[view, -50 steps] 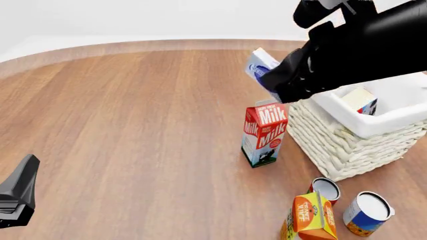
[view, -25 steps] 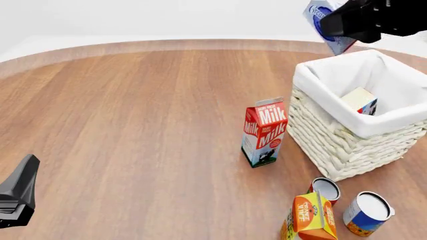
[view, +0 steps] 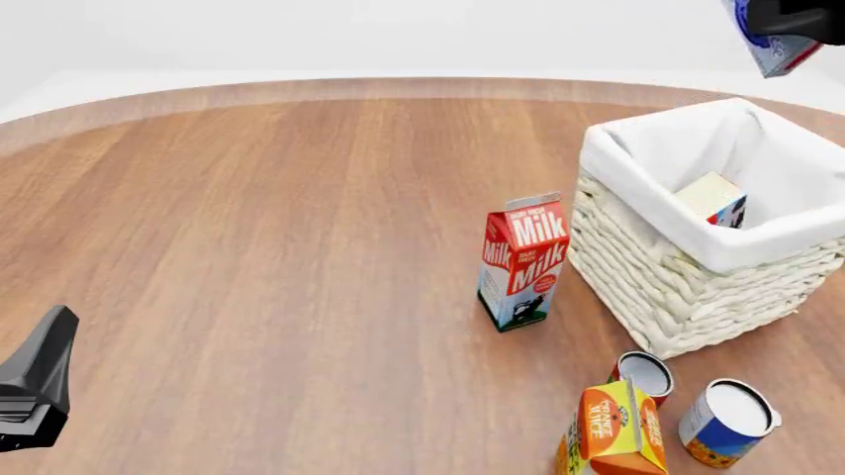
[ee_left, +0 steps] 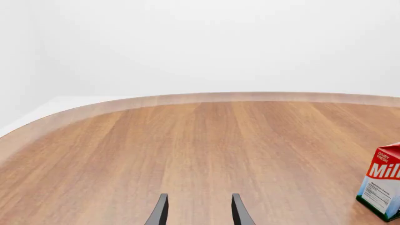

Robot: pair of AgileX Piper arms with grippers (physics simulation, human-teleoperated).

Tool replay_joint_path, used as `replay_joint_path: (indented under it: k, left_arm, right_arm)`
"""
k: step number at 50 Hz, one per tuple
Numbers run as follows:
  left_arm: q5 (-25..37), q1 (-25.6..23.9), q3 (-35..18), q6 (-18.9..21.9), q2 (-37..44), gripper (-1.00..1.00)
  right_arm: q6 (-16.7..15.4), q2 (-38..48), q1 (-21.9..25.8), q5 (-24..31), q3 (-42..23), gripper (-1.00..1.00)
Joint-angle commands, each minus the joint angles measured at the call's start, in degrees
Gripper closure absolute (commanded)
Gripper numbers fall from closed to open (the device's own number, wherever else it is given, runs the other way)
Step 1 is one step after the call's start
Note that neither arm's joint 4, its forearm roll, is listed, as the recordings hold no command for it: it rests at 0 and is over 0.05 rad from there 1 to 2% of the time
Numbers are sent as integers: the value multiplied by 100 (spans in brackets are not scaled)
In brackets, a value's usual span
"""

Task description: Pick up the cream cheese box and the butter, and put them in the basket.

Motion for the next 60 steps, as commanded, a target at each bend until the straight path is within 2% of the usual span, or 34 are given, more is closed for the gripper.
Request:
replay_joint_path:
  k: [1,6,11,17,19,23,24,26,28,29,32,35,43,44,49,60]
  left_arm:
    - [0,0,0,0,0,-100]
    - [0,0,0,0,0,-100]
    - [0,0,0,0,0,-100]
    - [0,0,0,0,0,-100]
    - [0,0,0,0,0,-100]
    - [0,0,0,0,0,-100]
    - [0,0,0,0,0,-100]
    - [0,0,0,0,0,-100]
    - [0,0,0,0,0,-100]
    - [0,0,0,0,0,-100]
    - [0,0,0,0,0,-100]
    - [0,0,0,0,0,-100]
    - [0,0,0,0,0,-100]
    - [0,0,0,0,0,-100]
    - [0,0,0,0,0,-100]
    - [0,0,0,0,0,-100]
  right_arm:
    - [125,-105,-523,-60,161,100]
    - [68,-147,-655,-85,293,100]
    - [155,-304,-722,-301,613,100]
    - [207,-387,-811,-232,650,100]
    - [224,-448,-856,-440,934,100]
    - [260,-440,-898,-368,882,100]
    - [261,-466,-931,-517,1062,100]
    - [157,-422,-1004,-472,1039,100]
    - [203,-474,-988,-580,1198,100]
    - [188,-440,-1003,-444,1045,100]
    - [178,-447,-1035,-592,1212,100]
    - [189,-395,-1049,-452,1001,100]
    - [226,-321,-1151,-653,1020,100]
    - [255,-221,-1173,-555,806,100]
    - [257,-140,-1144,-801,999,100]
    - [250,98,-1087,-943,1011,100]
